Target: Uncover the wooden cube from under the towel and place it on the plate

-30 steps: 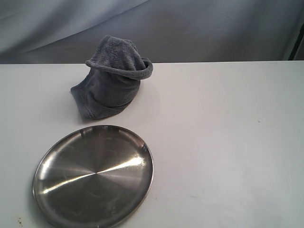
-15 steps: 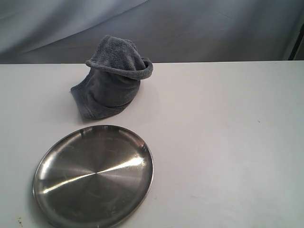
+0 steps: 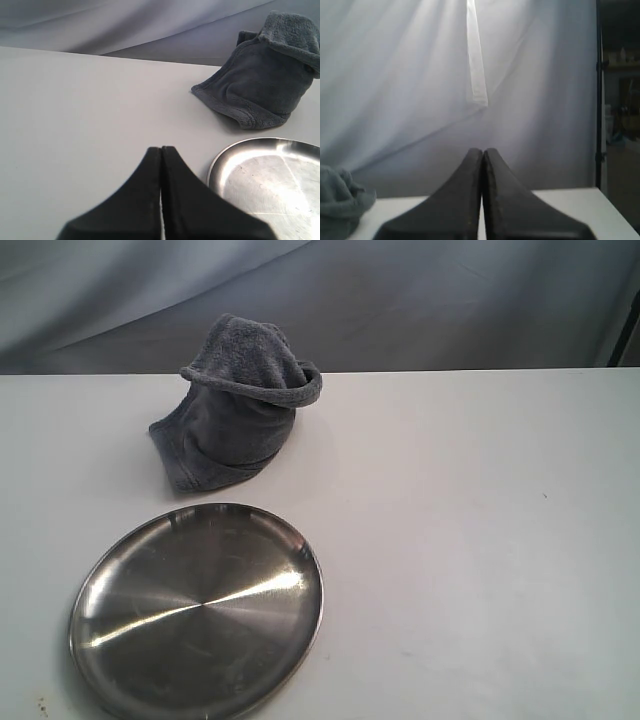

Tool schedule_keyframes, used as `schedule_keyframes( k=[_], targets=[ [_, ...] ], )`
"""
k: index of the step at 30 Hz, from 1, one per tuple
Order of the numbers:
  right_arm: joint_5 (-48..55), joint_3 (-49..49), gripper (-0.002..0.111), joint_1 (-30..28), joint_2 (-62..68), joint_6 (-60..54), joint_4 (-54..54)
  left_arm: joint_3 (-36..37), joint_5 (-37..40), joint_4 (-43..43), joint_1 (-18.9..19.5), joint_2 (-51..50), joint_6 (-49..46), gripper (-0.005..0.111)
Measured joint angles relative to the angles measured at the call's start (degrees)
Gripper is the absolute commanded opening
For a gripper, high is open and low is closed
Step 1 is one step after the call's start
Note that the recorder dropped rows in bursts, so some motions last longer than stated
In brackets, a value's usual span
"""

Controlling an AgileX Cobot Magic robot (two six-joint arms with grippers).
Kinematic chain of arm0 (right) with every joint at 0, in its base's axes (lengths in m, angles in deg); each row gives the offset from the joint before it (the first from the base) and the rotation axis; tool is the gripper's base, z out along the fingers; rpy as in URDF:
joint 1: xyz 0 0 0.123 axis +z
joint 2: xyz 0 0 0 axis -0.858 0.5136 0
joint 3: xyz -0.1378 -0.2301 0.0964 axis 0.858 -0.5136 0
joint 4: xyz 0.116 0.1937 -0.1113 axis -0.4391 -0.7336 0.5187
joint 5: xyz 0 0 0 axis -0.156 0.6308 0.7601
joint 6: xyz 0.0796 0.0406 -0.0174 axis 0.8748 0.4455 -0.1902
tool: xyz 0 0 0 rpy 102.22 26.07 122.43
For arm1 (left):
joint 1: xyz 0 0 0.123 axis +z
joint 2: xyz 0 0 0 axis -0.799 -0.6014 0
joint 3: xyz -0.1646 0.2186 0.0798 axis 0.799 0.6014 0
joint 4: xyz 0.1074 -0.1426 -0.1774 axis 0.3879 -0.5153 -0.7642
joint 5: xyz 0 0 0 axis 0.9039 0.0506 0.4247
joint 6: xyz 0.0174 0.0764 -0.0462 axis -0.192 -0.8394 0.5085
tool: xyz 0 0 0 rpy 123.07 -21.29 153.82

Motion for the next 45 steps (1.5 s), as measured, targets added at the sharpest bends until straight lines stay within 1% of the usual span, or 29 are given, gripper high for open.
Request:
schedule_keyframes(
  k=[1, 2, 3, 5, 6, 7, 8, 10, 12, 14, 20, 25, 30, 39, 45],
  targets=[
    [2.2, 0.9, 0.0, 0.0, 1.2, -0.2, 0.3, 0.0, 0.0, 0.0, 0.0, 0.0, 0.0, 0.0],
    [6.7, 2.9, 0.0, 0.0, 4.0, -0.8, 0.1, 0.0, 0.0, 0.0, 0.0, 0.0, 0.0, 0.0],
    [8.1, 3.5, 0.0, 0.0, 5.4, -1.1, -0.7, 0.0, 0.0, 0.0, 0.0, 0.0, 0.0, 0.0],
    [11.8, 4.9, 0.0, 0.0, 8.5, -5.9, -6.0, 0.0, 0.0, 0.0, 0.0, 0.0, 0.0, 0.0],
    [13.8, 5.2, 0.0, -0.1, 10.3, -14.1, -13.1, 0.0, 0.0, 0.0, 0.0, 0.0, 0.0, 0.0],
    [14.6, 5.2, 0.0, -0.1, 10.9, -18.1, -17.4, 0.0, 0.0, 0.0, 0.0, 0.0, 0.0, 0.0],
    [17.1, 5.2, 0.0, -0.1, 12.4, -29.1, -26.9, 0.0, 0.0, 0.0, 0.0, 0.0, 0.0, 0.0],
    [21.2, 5.2, 0.0, -0.1, 14.6, -45.0, -39.2, 0.0, 0.0, 0.0, 0.0, 0.0, 0.0, 0.0],
    [24.1, 5.2, 0.0, -0.1, 17.8, -52.5, -46.2, 0.0, 0.0, 0.0, 0.0, 0.0, 0.0, 0.0],
    [24.7, 5.4, 0.0, -0.1, 21.2, -54.8, -48.4, 0.0, 0.0, 0.0, 0.0, 0.0, 0.0, 0.0],
    [25.5, 5.4, 0.0, -0.1, 27.4, -55.7, -49.0, 0.0, 0.0, 0.0, 0.0, 0.0, 0.0, 0.0],
    [30.4, 7.5, 0.0, -0.1, 30.4, -57.7, -49.0, 0.0, 0.0, 0.0, 0.0, 0.0, 0.0, 0.0],
    [31.9, 8.5, 0.0, -0.1, 30.9, -59.1, -49.1, 0.0, 0.0, 0.0, 0.0, 0.0, 0.0, 0.0],
    [36.0, 8.5, 0.0, -0.1, 30.9, -66.1, -57.0, 0.0, 0.0, 0.0, 0.0, 0.0, 0.0, 0.0],
    [36.2, 8.6, 0.0, -0.1, 30.9, -66.9, -57.8, 0.0, 0.0, 0.0, 0.0, 0.0, 0.0, 0.0]
  ],
)
